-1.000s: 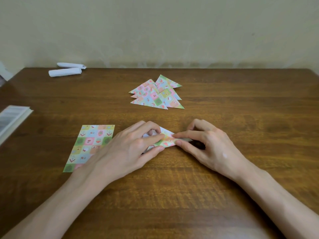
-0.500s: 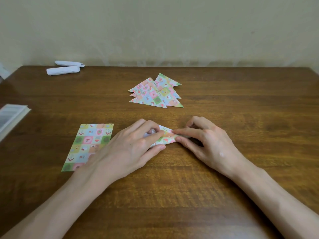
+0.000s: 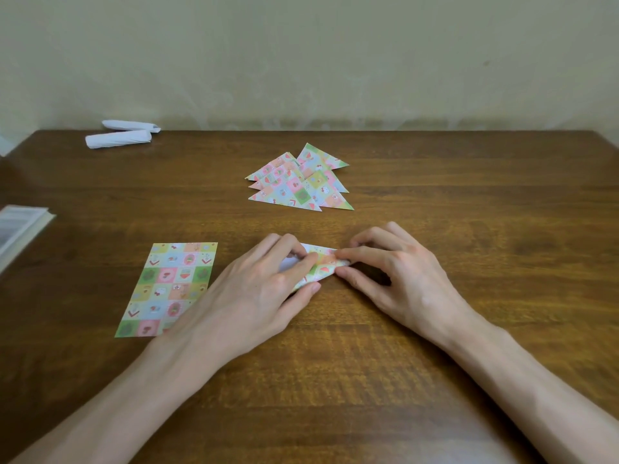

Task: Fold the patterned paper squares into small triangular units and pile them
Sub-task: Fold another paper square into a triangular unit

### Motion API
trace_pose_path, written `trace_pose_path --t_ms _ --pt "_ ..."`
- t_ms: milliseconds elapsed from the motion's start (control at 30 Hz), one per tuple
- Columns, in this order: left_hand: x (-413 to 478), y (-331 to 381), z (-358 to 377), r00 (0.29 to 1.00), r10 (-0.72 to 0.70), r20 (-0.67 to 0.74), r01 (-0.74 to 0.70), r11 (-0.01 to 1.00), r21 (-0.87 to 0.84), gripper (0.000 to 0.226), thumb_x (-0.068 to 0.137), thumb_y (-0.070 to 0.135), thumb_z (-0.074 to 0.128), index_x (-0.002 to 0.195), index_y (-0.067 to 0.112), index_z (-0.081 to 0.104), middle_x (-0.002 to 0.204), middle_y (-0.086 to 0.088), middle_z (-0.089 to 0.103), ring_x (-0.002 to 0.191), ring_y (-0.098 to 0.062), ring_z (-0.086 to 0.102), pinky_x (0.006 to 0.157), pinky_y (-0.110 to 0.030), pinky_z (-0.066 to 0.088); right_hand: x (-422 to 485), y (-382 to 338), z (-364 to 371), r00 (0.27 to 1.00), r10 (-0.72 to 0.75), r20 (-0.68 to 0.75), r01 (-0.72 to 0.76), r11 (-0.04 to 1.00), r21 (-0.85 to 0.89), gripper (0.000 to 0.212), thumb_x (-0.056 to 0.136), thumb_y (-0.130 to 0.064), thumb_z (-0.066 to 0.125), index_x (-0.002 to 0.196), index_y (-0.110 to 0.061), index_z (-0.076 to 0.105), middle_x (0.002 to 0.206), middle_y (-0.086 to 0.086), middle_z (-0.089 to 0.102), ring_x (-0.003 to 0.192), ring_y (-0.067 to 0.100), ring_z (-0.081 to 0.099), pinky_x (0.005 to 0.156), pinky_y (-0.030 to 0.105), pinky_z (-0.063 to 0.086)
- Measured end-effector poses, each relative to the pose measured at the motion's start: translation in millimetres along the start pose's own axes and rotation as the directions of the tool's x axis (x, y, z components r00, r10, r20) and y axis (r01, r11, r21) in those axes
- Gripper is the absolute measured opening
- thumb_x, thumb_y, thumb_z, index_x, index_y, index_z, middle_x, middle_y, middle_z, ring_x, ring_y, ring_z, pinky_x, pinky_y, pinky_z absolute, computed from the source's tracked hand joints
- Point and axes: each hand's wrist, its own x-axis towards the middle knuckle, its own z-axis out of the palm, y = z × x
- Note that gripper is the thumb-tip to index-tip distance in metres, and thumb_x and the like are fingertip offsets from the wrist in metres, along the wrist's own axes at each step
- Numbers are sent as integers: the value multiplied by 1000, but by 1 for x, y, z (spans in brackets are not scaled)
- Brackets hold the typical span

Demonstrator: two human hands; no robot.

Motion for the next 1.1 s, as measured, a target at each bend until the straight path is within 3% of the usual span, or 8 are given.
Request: trace_pose_path --t_ms 300,700,1100 --pt "1 -1 1 999 25 -38 -24 1000 11 53 105 49 37 136 16 65 139 9 54 124 -14 52 83 -28 54 0 0 3 999 10 39 -10 1000 -4 32 103 -46 58 126 -29 73 113 -10 60 101 15 55 84 35 51" --pt "0 1 0 998 23 -57 -23 1000 0 51 104 49 38 136 20 65 134 8 57 122 -11 53 81 -26 54 1 -1 4 999 12 48 -10 999 -37 35 105 -49 51 127 -31 72 112 -11 57 98 14 51 79 42 50" --pt "-2 0 0 994 17 -112 -19 1000 -21 48 100 49 47 129 20 72 126 10 64 118 -12 60 66 -36 62 2 0 4 999 -3 37 4 999 -39 33 105 -46 54 128 -30 72 112 -10 58 96 15 51 80 40 49"
